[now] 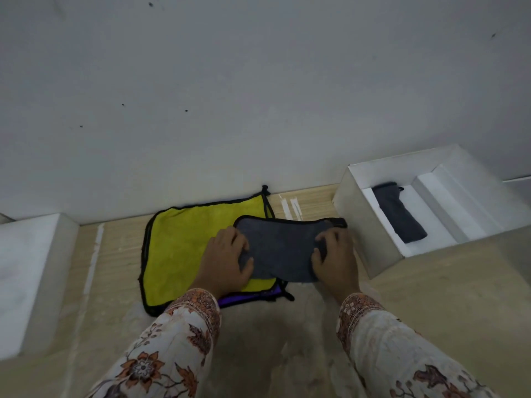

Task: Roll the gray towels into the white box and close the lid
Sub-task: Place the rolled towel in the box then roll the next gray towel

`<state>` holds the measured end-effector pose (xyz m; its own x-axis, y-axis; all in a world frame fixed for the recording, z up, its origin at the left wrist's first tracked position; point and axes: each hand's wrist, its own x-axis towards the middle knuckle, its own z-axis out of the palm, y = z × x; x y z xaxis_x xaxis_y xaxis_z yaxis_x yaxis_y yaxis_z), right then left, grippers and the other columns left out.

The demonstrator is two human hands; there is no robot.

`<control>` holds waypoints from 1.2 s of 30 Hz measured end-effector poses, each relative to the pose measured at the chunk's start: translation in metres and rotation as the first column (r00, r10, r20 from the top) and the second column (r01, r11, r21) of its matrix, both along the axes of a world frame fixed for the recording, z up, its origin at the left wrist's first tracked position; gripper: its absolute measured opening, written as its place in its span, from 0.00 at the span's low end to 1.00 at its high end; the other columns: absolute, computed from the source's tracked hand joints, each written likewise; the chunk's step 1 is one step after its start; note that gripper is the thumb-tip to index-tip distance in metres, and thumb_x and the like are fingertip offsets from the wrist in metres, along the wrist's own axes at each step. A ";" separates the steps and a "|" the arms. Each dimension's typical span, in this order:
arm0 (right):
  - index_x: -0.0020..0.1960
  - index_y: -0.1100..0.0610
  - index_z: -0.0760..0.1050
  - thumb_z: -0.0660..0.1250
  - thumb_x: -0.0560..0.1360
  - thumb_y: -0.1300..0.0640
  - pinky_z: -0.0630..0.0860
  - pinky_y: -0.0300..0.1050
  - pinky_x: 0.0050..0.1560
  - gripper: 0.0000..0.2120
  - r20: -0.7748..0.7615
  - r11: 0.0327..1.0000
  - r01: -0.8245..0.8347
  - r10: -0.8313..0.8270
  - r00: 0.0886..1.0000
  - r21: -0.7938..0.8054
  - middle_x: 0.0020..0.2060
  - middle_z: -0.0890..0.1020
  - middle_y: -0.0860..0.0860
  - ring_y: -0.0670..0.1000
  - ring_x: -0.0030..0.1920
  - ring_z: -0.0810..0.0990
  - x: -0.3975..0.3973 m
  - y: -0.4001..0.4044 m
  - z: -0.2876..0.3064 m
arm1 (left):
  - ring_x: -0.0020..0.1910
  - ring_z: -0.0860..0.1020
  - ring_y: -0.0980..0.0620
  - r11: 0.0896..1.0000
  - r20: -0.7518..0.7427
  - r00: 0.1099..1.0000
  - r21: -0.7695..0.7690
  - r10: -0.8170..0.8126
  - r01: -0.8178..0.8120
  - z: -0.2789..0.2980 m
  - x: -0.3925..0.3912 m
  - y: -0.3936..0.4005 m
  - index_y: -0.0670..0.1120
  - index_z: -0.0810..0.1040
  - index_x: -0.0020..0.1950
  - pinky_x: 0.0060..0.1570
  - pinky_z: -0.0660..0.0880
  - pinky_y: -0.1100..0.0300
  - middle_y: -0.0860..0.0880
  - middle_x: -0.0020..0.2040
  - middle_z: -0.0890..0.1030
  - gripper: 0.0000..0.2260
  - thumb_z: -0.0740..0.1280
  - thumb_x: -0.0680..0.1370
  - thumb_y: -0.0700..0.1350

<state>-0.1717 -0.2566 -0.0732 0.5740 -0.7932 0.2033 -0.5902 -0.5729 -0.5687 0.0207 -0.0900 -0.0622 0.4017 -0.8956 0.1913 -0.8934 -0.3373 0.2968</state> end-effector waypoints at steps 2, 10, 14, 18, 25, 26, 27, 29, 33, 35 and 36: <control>0.47 0.54 0.73 0.69 0.66 0.57 0.71 0.47 0.46 0.11 -0.118 0.992 -0.121 0.116 0.986 -0.038 0.47 0.74 0.51 0.53 0.47 0.72 -0.014 0.009 -0.003 | 0.43 0.71 0.46 0.996 0.030 0.999 0.085 -0.044 0.042 -0.001 -0.005 0.017 0.47 0.70 0.44 0.39 0.68 0.53 0.48 0.46 0.71 0.10 0.63 0.66 0.49; 0.49 0.51 0.76 0.69 0.64 0.47 0.70 0.47 0.43 0.15 -0.347 0.927 -0.347 0.282 0.895 -0.142 0.43 0.78 0.48 0.53 0.46 0.74 -0.036 0.023 0.001 | 0.52 0.79 0.44 0.957 0.154 0.988 0.289 -0.017 -0.028 0.003 -0.018 0.031 0.46 0.80 0.55 0.47 0.78 0.53 0.46 0.55 0.81 0.12 0.70 0.72 0.45; 0.42 0.54 0.79 0.75 0.64 0.57 0.75 0.45 0.35 0.09 -0.458 0.864 -0.461 0.333 0.824 -0.202 0.37 0.80 0.50 0.54 0.39 0.78 -0.039 0.026 0.005 | 0.60 0.75 0.46 0.940 0.152 0.988 0.333 0.020 -0.071 0.005 -0.023 0.029 0.46 0.76 0.63 0.55 0.74 0.54 0.47 0.63 0.78 0.15 0.62 0.77 0.39; 0.36 0.57 0.79 0.75 0.55 0.68 0.71 0.45 0.31 0.13 -0.498 0.907 -0.391 0.270 0.824 -0.157 0.31 0.79 0.52 0.56 0.34 0.79 -0.042 0.023 0.020 | 0.60 0.74 0.48 0.942 0.102 0.988 0.305 0.113 -0.140 0.012 -0.027 0.029 0.47 0.68 0.67 0.47 0.74 0.57 0.48 0.62 0.76 0.17 0.58 0.78 0.39; 0.63 0.51 0.70 0.58 0.77 0.56 0.72 0.48 0.51 0.15 -0.638 0.921 -0.388 0.286 0.715 -0.022 0.59 0.74 0.51 0.55 0.58 0.72 -0.064 0.022 0.031 | 0.58 0.72 0.47 0.938 0.153 0.988 0.340 0.017 -0.069 0.032 -0.034 0.043 0.47 0.68 0.63 0.40 0.70 0.56 0.48 0.58 0.76 0.14 0.57 0.78 0.40; 0.63 0.52 0.70 0.58 0.77 0.59 0.73 0.49 0.51 0.15 -0.633 0.936 -0.351 0.269 0.726 -0.005 0.61 0.73 0.51 0.55 0.58 0.72 -0.063 0.026 0.031 | 0.58 0.72 0.47 0.933 0.160 0.987 0.352 0.014 -0.070 0.033 -0.038 0.046 0.47 0.68 0.63 0.40 0.70 0.56 0.48 0.59 0.76 0.14 0.58 0.78 0.39; 0.63 0.53 0.71 0.57 0.77 0.62 0.74 0.49 0.51 0.15 -0.616 0.950 -0.313 0.248 0.748 0.002 0.61 0.73 0.52 0.55 0.58 0.72 -0.061 0.030 0.030 | 0.58 0.72 0.47 0.930 0.154 0.988 0.359 0.024 -0.079 0.035 -0.041 0.048 0.47 0.68 0.63 0.41 0.70 0.55 0.48 0.59 0.75 0.14 0.58 0.77 0.38; 0.60 0.55 0.73 0.56 0.77 0.64 0.73 0.47 0.51 0.14 -0.609 0.963 -0.268 0.213 0.764 0.001 0.59 0.74 0.53 0.55 0.56 0.75 -0.058 0.035 0.031 | 0.55 0.75 0.45 0.928 0.113 0.991 0.355 0.076 -0.112 0.037 -0.046 0.048 0.47 0.69 0.63 0.42 0.71 0.54 0.46 0.59 0.75 0.15 0.59 0.77 0.37; 0.57 0.60 0.77 0.59 0.77 0.65 0.71 0.43 0.51 0.13 -0.499 0.986 -0.154 0.163 0.851 0.059 0.57 0.75 0.55 0.55 0.53 0.78 -0.063 0.041 0.028 | 0.52 0.78 0.43 0.946 0.013 0.987 0.282 0.161 -0.158 0.041 -0.053 0.052 0.46 0.72 0.63 0.45 0.72 0.53 0.45 0.58 0.76 0.14 0.58 0.78 0.36; 0.54 0.62 0.80 0.62 0.77 0.62 0.72 0.44 0.51 0.10 -0.405 0.995 -0.025 0.064 0.912 0.101 0.55 0.76 0.57 0.57 0.51 0.78 -0.062 0.046 0.031 | 0.53 0.77 0.45 0.959 -0.041 0.985 0.238 0.165 -0.150 0.040 -0.055 0.053 0.45 0.74 0.61 0.46 0.71 0.55 0.45 0.57 0.77 0.12 0.57 0.79 0.37; 0.52 0.62 0.81 0.62 0.78 0.59 0.74 0.45 0.50 0.10 -0.369 0.992 0.023 0.026 0.929 0.127 0.53 0.79 0.58 0.57 0.50 0.79 -0.060 0.049 0.033 | 0.53 0.77 0.45 0.963 -0.057 0.985 0.226 0.166 -0.149 0.040 -0.055 0.054 0.45 0.75 0.60 0.47 0.70 0.56 0.45 0.56 0.77 0.12 0.57 0.80 0.37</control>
<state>-0.2319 -0.2076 -0.0400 0.5901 -0.7975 -0.1254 -0.7715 -0.5114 -0.3785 -0.0344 -0.0365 -0.0222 0.5464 -0.8366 -0.0394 -0.8021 -0.5362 0.2630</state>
